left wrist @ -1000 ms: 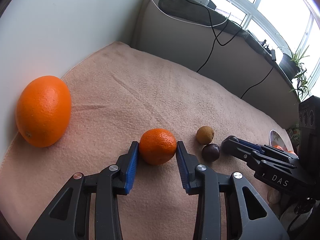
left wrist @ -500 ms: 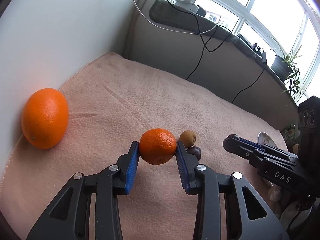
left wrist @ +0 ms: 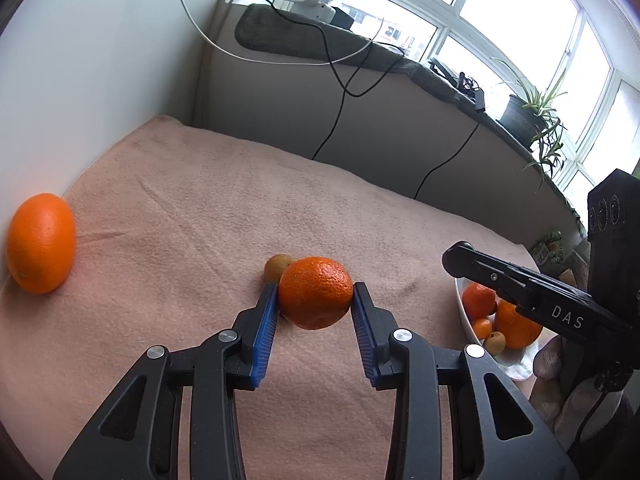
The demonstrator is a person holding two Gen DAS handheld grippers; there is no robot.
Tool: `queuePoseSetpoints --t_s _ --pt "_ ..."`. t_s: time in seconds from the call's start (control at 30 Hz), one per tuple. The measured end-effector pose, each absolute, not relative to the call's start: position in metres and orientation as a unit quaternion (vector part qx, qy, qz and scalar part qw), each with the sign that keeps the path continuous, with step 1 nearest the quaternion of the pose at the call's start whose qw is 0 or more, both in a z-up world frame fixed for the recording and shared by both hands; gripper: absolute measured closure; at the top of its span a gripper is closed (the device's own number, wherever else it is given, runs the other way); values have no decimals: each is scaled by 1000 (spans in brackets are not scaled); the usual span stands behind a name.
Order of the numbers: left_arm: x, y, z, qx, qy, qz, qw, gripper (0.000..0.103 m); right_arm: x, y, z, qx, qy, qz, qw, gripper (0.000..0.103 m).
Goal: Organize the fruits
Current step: 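Carry the orange and plum onto the plate and open both grippers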
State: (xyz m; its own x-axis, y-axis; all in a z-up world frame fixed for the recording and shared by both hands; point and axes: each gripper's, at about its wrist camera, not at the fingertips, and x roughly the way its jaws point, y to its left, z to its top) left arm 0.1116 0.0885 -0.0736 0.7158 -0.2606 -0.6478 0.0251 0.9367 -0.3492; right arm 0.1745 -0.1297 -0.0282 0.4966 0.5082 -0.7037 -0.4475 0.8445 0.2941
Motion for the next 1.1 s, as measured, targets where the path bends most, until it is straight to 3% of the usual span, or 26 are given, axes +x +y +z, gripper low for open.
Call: queuePoseSetpoints --t_s 1.1 --pt "109 -43 -67 -111 392 -222 886 68 194 -221 -31 54 421 190 885 75"
